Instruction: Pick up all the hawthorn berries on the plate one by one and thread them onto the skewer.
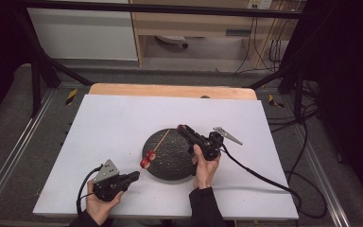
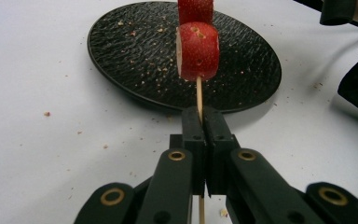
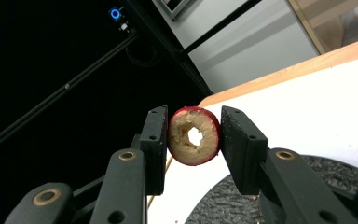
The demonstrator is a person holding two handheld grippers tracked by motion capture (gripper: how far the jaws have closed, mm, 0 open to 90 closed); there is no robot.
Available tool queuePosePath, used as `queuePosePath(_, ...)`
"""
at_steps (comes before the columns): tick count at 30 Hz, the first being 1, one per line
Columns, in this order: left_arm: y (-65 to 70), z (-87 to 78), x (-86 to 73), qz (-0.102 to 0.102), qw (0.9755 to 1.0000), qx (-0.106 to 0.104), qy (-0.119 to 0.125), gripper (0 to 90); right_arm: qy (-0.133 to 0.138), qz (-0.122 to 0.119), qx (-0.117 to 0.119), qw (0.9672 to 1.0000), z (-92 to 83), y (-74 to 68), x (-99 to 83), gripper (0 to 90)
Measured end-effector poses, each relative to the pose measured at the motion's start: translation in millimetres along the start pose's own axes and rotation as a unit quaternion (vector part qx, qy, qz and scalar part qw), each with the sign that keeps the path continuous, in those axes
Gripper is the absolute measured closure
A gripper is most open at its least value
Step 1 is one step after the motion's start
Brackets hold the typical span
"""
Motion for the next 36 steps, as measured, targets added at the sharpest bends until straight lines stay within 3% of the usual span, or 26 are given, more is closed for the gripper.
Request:
queuePosePath(17,9.7,6.3,2.7,0.013,0.9999,-0.005,0.006,88.6,0.036,0.031,0.011,0.9988,3.5,0.1,2.3,63.2)
queuePosePath(36,14.3,10.4,1.7,0.019,0.9998,-0.011,0.000,88.6,0.039,0.044,0.020,0.9980,6.3,0.5,-4.2,63.2)
Point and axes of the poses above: each handheld gripper's, and its own axes: z roughly forward along the jaws, x roughly out of its top, y roughly to its right, the point moved 7 cm from there along z, roughly forward along the jaws, and after that the axes turned 11 degrees about -x, right-handed, at the moved point
